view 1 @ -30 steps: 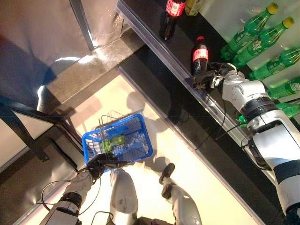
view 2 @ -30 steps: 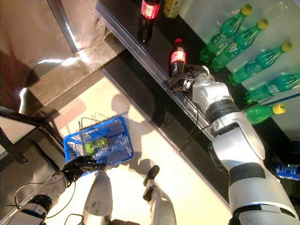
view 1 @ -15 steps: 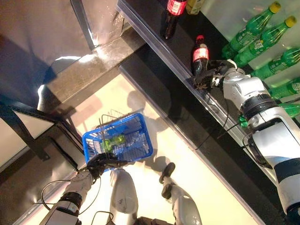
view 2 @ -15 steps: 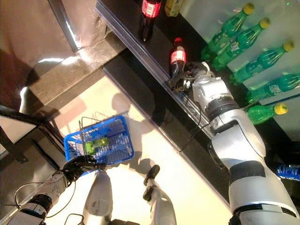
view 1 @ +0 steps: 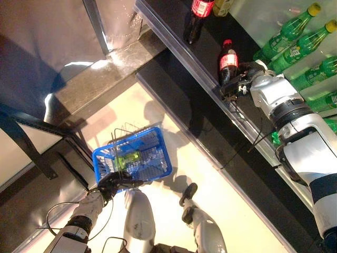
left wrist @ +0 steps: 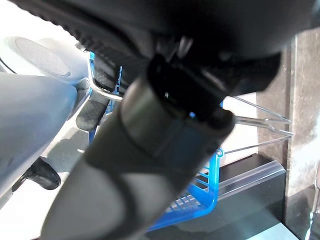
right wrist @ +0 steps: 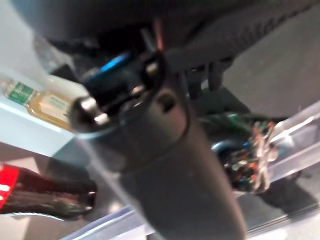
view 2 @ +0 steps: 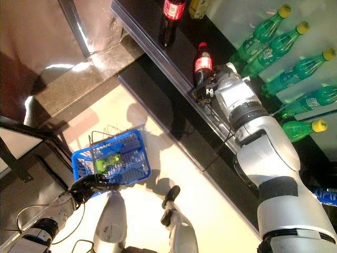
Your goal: Pick up the drink and place into the basket.
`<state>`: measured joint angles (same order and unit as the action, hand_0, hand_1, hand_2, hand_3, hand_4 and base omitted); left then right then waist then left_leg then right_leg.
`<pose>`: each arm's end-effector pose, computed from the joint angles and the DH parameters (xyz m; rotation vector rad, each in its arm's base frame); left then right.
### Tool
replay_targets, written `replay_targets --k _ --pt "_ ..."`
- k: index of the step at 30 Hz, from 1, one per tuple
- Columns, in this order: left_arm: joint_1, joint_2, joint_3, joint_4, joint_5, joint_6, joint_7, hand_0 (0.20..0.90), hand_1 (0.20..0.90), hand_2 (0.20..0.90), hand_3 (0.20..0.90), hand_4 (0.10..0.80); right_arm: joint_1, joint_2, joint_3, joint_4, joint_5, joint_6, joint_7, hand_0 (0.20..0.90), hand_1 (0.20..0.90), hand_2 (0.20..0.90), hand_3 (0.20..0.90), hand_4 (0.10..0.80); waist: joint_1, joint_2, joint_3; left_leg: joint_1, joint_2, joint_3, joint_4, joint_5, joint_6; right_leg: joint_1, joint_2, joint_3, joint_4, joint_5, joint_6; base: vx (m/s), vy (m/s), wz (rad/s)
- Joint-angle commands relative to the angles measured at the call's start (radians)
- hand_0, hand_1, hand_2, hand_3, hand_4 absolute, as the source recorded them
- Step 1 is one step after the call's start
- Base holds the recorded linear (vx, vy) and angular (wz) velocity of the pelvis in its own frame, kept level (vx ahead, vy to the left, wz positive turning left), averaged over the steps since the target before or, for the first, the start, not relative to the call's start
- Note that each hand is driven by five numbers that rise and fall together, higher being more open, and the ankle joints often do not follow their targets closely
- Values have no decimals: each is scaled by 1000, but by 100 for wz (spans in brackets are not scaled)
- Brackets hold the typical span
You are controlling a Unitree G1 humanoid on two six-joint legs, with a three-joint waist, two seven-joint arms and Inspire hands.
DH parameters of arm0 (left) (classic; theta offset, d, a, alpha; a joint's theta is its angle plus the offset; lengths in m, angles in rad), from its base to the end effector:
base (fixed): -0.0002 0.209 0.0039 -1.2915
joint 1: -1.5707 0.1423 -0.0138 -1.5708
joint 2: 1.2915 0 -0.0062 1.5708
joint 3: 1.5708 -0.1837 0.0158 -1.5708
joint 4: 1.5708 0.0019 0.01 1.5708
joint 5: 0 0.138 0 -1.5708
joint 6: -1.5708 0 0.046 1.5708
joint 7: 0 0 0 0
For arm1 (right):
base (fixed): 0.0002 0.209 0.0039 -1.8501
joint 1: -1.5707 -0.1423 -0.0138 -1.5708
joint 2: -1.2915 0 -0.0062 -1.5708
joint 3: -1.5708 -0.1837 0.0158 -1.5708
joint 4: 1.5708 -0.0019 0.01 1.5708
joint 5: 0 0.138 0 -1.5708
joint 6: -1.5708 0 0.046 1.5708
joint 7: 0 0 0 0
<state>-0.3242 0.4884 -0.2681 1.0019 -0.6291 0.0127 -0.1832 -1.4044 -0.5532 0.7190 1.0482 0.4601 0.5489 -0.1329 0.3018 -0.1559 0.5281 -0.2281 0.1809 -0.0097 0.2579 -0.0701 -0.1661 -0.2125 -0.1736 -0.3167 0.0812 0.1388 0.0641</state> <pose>0.2143 0.2700 -0.0295 -0.0632 0.6703 0.0536 0.3750 -0.1838 0.2519 -0.6042 0.2703 -0.2079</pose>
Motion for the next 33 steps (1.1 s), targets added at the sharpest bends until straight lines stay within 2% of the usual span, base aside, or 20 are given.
replay_targets --k 1,11,33 --pt "56 66 -89 -69 0 -33 -55 300 300 300 200 100 -194 -102 81 26 -88 1 -34 900 900 900 900 800 35 9 -33 -61 -7 -2 11 42 63 50 -111 -50 108 -86 116 0 0 0" --pt "61 58 -84 -74 2 -35 -55 300 300 300 200 100 -182 -100 73 36 -28 -5 18 900 900 900 900 800 33 11 -32 -64 -10 -1 9 44 63 43 -110 -48 106 -87 115 0 0 0" --pt "48 50 -84 -78 1 -28 -51 300 300 300 200 100 -140 -62 54 15 -79 -40 83 900 900 900 900 800 37 18 -22 -70 -12 4 7 50 61 36 -115 -51 111 -84 116 0 0 0"
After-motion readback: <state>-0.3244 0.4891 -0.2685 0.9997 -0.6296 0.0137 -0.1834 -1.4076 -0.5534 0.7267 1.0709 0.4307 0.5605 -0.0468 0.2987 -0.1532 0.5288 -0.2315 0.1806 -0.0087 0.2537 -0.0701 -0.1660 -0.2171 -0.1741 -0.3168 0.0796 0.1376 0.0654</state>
